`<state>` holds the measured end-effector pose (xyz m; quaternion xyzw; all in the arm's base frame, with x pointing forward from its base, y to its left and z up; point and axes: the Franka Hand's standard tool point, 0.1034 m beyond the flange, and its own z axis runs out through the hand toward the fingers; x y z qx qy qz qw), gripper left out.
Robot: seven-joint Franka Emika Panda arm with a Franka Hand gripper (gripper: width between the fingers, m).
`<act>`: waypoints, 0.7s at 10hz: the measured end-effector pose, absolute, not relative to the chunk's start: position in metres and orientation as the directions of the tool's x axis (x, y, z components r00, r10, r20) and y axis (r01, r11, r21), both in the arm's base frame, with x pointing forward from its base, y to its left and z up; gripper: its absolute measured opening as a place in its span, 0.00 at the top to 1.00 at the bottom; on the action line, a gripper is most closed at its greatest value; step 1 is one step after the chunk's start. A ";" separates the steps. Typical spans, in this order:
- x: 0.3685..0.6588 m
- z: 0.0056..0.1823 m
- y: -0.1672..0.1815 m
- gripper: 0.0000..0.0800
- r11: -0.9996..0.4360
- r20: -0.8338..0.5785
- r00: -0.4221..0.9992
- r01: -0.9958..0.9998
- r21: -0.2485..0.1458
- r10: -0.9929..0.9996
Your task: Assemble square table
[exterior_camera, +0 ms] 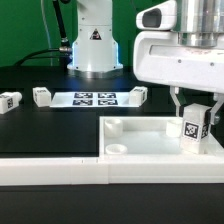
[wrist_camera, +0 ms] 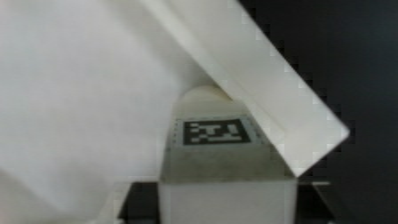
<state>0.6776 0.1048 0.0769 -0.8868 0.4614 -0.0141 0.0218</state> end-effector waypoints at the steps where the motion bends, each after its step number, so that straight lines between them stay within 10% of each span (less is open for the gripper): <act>1: 0.678 0.076 0.103 0.64 -0.392 -0.031 0.395 -0.918 -0.060 -0.918; 7: 0.677 0.076 0.102 0.64 0.073 -0.113 -0.068 -0.996 -0.041 -0.991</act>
Offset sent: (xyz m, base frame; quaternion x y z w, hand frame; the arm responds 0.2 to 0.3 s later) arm -0.0122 -0.0244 -0.0006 -0.0543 0.1149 0.0560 0.9903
